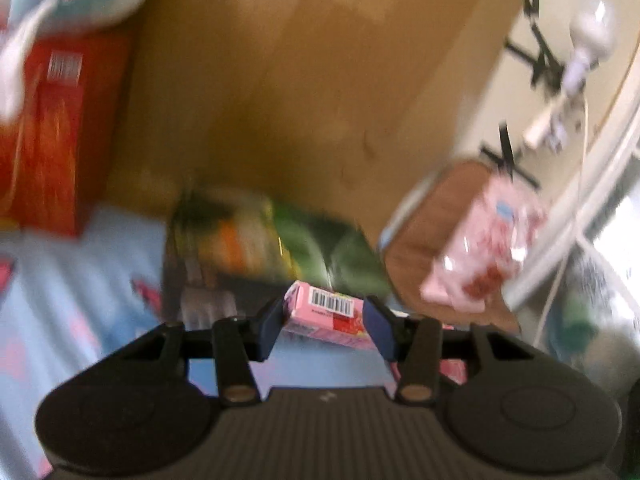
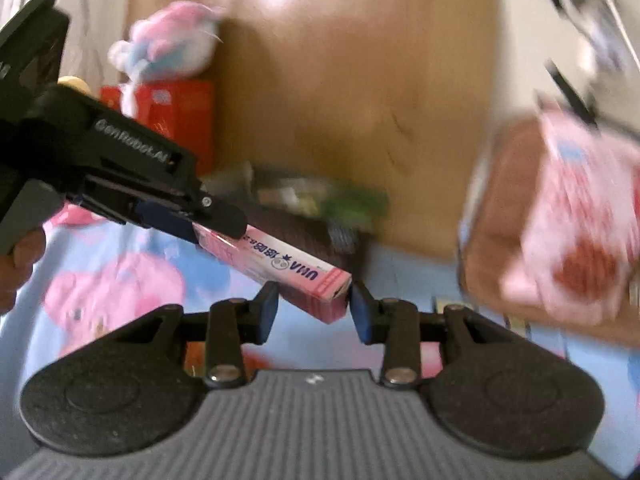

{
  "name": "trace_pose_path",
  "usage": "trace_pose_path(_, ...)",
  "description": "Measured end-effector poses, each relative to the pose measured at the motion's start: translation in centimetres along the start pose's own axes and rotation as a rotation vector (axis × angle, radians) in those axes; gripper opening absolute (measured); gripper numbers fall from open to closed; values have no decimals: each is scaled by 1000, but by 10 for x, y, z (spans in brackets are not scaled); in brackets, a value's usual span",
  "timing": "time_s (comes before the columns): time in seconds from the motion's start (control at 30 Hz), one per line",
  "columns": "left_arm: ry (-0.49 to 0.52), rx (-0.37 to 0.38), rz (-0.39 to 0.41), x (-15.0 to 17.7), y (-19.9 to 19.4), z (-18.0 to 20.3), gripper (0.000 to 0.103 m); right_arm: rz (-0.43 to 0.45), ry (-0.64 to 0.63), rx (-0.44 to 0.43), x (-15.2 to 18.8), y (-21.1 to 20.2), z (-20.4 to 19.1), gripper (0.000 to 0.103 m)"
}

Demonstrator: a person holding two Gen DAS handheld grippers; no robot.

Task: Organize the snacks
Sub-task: 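Lower the pink box into the black box and open the left gripper, then grasp the green snack bag with the left gripper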

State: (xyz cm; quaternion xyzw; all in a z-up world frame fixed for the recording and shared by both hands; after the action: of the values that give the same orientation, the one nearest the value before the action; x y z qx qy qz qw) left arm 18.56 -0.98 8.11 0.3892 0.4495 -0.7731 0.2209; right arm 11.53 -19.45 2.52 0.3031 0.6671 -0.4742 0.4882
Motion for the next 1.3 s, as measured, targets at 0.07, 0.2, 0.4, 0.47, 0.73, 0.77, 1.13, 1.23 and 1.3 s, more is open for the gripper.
trace_pose_path(0.07, 16, -20, 24, -20, 14, -10, 44, 34, -17, -4, -18, 19, 0, 42)
trace_pose_path(0.2, 10, -23, 4, -37, 59, -23, 44, 17, -12, 8, -33, 69, 12, 47)
trace_pose_path(0.4, 11, 12, -21, -34, 81, -18, 48, 11, 65, 60, -33, 81, 37, 50)
trace_pose_path(0.47, 16, 15, -15, -28, 66, -15, 49, 24, 93, 36, -26, 57, 42, 50)
trace_pose_path(0.73, 8, 115, -137, 48, 10, 6, 49, -144, 266, -136, 43, -21, 42, 55)
trace_pose_path(0.77, -2, 123, -161, 61, 6, 9, 49, -170, 292, -153, 51, -27, 39, 55)
trace_pose_path(1.13, -60, 179, -263, 135, -28, 39, 47, -239, 220, -267, 81, -62, -27, 62)
trace_pose_path(1.23, -95, 185, -227, 132, -41, 31, 47, -259, 246, -281, 83, -65, -29, 61)
trace_pose_path(1.3, -92, 185, -219, 132, -45, 31, 50, -287, 288, -278, 87, -63, -26, 60)
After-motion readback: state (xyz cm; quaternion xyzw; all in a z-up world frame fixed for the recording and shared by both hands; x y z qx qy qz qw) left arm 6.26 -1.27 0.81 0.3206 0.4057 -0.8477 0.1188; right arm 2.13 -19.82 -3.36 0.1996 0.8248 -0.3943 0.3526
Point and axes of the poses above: each gripper's, at about its wrist camera, not at the fingertips, and y roughly the way its jaws point, z to its right, x to its underside, the point moved 3 cm from there along y, roughly the way its jaws point, and after that the axes turned 11 degrees about y, right-handed, at the moved point
